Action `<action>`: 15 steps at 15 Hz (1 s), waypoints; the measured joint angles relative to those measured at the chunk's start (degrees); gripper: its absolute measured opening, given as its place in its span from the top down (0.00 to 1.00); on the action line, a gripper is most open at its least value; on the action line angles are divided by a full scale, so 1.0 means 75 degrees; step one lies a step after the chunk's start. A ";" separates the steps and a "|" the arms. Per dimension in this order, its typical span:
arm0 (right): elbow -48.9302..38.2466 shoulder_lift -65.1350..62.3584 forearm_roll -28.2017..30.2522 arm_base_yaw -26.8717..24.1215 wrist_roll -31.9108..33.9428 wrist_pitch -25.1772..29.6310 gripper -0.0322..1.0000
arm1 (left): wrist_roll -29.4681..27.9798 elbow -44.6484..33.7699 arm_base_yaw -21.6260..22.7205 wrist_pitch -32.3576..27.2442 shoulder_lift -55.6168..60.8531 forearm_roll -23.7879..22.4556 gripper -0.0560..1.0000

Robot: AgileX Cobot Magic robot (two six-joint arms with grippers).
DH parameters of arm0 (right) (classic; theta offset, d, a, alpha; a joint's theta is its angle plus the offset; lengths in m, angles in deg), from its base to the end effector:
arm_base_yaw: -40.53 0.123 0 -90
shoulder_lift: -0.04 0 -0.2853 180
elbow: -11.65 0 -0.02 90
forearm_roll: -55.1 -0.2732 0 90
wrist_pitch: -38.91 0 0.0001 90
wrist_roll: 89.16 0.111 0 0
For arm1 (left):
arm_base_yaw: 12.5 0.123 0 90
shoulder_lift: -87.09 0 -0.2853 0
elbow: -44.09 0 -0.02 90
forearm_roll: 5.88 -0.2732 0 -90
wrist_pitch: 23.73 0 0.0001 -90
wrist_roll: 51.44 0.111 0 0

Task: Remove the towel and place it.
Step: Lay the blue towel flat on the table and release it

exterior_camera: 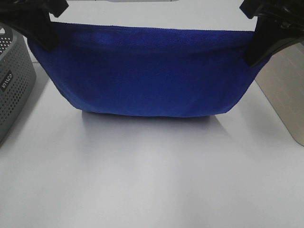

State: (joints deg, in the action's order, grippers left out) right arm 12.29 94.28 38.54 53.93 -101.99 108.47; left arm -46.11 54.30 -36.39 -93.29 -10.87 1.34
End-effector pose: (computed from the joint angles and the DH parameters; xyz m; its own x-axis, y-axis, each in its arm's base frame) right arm 0.3116 0.1047 0.3084 -0.8840 -0.3296 -0.3315 -0.4113 0.8855 0.2162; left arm 0.3187 -0.1555 0.3346 -0.8200 0.4162 -0.3930 0.4845 0.8702 -0.0895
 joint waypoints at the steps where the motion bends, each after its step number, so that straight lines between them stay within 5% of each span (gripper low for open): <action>1: -0.0176 -0.0115 -0.0145 0.0000 0.0000 -0.0008 0.95 | -0.0046 -0.0359 0.0000 0.0008 0.0267 0.0084 0.95; 15: -0.2865 -0.0833 -0.0619 0.0008 0.0023 -0.0015 0.95 | -0.0374 -0.4293 -0.0008 0.0138 0.2208 0.1803 0.95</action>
State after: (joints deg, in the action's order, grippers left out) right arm -9.20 88.04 33.90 53.99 -101.82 108.35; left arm -48.92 22.10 -36.45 -92.26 5.69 14.86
